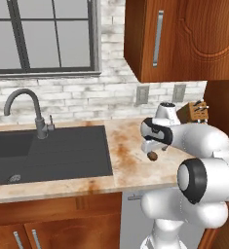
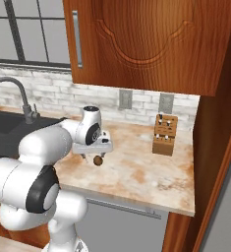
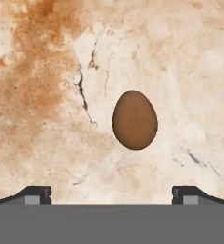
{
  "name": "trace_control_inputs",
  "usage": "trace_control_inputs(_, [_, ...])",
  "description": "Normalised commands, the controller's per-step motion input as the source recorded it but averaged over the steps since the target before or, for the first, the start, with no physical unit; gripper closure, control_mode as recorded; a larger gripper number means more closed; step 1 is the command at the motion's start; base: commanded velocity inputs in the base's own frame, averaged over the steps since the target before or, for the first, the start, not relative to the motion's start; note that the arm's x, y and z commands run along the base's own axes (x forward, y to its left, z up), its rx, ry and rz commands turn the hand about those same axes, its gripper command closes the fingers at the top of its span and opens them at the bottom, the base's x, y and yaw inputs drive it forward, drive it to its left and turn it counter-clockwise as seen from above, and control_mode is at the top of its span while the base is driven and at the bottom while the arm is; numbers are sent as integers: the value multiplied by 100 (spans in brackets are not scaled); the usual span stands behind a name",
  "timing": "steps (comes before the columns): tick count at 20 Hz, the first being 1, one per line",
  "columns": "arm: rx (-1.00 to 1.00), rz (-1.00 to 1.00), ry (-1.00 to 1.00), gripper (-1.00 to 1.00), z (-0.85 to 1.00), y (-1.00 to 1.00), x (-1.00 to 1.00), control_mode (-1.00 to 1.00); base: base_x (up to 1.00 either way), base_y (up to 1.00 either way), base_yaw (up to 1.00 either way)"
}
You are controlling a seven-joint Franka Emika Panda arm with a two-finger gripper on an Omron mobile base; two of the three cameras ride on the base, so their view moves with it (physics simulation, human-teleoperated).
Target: Gather the eggs and milk located in the vicinity of the sink area and place them right next to the bowl.
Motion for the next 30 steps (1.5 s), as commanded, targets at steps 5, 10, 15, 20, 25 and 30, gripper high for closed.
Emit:
trace_control_inputs(5, [0,0,0,-100,-33,0,4,-100,0,0,0])
trace_control_inputs(10, [0,0,0,-100,-29,0,9,-100,0,0,0])
trace_control_inputs(15, [0,0,0,-100,-25,0,14,-100,0,0,0])
trace_control_inputs(20, [0,0,0,-100,-18,0,16,-100,0,0,0])
trace_control_inputs(25, [0,0,0,-100,-5,0,16,-100,0,0,0])
trace_control_inputs(30, [0,0,0,-100,0,0,14,-100,0,0,0])
